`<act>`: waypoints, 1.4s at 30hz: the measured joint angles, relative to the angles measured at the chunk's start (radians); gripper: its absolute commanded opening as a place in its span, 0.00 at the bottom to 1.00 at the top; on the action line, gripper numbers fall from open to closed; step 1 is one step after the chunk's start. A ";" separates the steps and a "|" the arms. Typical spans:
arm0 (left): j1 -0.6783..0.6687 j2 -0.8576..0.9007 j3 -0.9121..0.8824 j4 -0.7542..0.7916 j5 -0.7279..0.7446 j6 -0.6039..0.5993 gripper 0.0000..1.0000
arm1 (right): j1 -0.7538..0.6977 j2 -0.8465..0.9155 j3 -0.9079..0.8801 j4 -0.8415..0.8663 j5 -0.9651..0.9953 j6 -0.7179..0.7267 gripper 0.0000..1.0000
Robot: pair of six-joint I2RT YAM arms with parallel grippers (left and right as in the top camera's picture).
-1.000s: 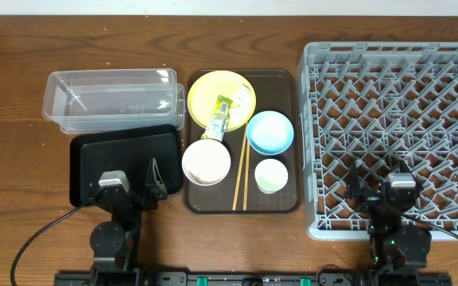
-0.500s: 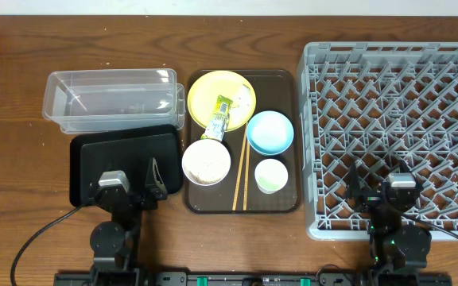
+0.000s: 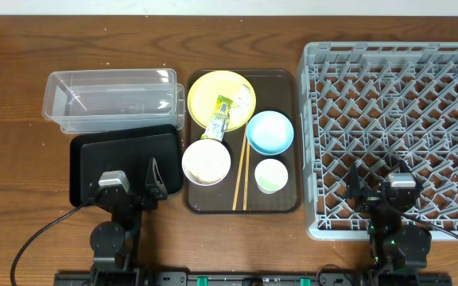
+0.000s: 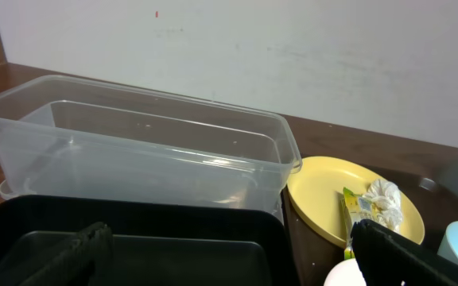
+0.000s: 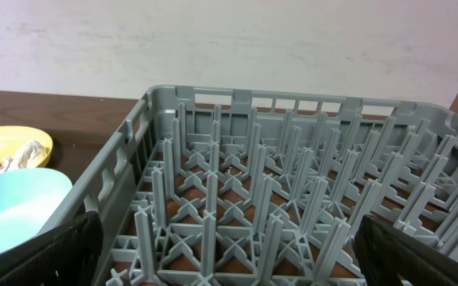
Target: Sort waste into correct bins and load items into the dishwasher rack
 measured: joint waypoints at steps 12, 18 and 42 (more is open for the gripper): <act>0.000 0.000 0.000 0.000 0.000 0.000 0.98 | 0.000 0.000 0.000 0.000 0.000 0.000 0.99; 0.000 0.000 0.000 0.000 0.000 0.000 0.98 | 0.000 0.000 0.000 0.002 0.000 0.000 0.99; 0.000 0.406 0.285 -0.196 -0.001 -0.002 0.98 | 0.000 0.192 0.166 -0.145 0.106 0.015 0.99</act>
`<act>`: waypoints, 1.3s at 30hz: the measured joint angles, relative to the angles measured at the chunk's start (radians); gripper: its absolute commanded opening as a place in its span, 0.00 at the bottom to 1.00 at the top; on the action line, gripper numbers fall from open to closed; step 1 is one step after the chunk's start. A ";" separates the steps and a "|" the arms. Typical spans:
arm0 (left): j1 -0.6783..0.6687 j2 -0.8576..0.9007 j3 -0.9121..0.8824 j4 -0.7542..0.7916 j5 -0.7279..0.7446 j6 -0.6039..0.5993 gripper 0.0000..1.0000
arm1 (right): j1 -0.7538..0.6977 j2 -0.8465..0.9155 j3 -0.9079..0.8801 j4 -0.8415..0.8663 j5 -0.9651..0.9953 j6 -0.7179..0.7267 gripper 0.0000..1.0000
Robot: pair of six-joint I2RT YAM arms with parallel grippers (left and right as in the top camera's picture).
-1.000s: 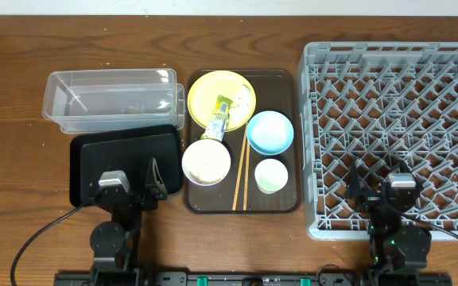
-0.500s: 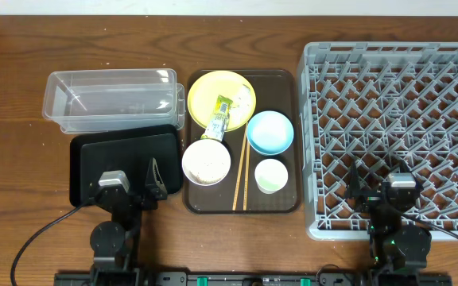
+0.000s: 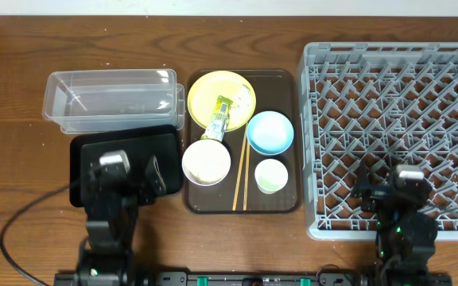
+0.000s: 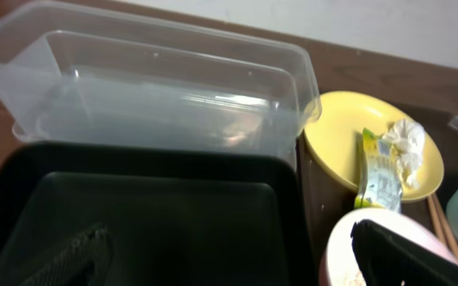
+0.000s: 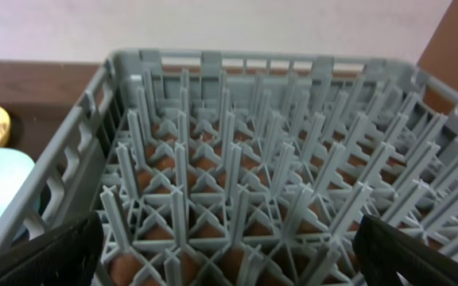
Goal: Sort waste into correct bins and load items into the dishwasher rack
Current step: 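Reach left gripper to the yellow snack wrapper on the yellow plate and grasp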
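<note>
On a brown tray (image 3: 281,83) lie a yellow plate (image 3: 222,97) with a green wrapper (image 3: 220,114) and crumpled tissue (image 4: 405,143), a blue bowl (image 3: 269,132), a white bowl with crumbs (image 3: 206,162), a small cup (image 3: 270,175) and chopsticks (image 3: 240,178). The grey dishwasher rack (image 3: 396,127) stands at the right. A clear bin (image 3: 110,99) and a black bin (image 3: 126,163) sit at the left. My left gripper (image 3: 128,176) hangs open over the black bin. My right gripper (image 3: 392,191) hangs open over the rack's front edge, holding nothing.
Bare wooden table (image 3: 14,159) lies left of the bins and behind the tray. A black cable (image 3: 22,222) curls at the front left. The rack's upright pegs (image 5: 237,159) fill the right wrist view.
Both arms have risen a little from their low rest pose; each wrist camera now looks down more steeply. The left gripper sits slightly further over the black bin. No object has moved.
</note>
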 measured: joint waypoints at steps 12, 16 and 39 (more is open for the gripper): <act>0.000 0.567 0.574 -0.484 0.150 -0.003 0.98 | 0.000 0.565 0.446 -0.320 -0.007 0.004 0.99; 0.000 0.707 0.727 -0.647 0.216 -0.003 0.98 | 0.000 0.712 0.591 -0.472 -0.031 0.005 0.99; -0.040 0.778 0.777 -0.399 0.363 -0.004 0.93 | 0.000 0.845 0.703 -0.551 -0.127 0.004 0.99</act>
